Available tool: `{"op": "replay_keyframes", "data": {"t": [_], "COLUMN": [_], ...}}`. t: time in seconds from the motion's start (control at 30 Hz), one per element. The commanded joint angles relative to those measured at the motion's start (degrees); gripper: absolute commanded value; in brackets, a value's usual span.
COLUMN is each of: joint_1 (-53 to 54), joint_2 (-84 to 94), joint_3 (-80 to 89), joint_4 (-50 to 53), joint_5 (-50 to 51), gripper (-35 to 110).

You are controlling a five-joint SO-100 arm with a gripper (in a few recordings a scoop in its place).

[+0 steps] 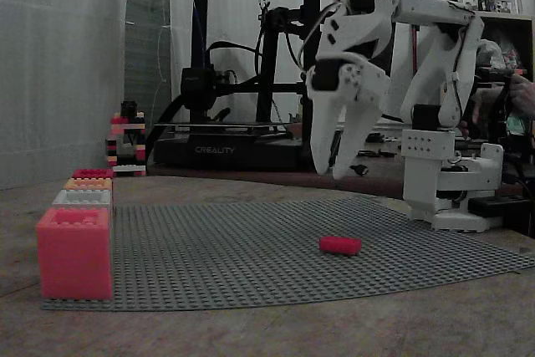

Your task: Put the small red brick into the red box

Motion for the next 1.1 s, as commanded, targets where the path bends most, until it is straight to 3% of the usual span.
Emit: {"op": "replay_keyframes", "data": {"t": [0.0, 0.43, 1.07], "joint_1": [-3.96, -8.09, -7.65], "joint_2": [-2.99, -6.77, -13.54], "joint_3": [-3.43, -5.89, -5.45], "joint_4": [0.97, 5.45, -0.44], "joint_5": [-4.31, -6.24, -3.69], "gripper": [12, 19, 24]}}
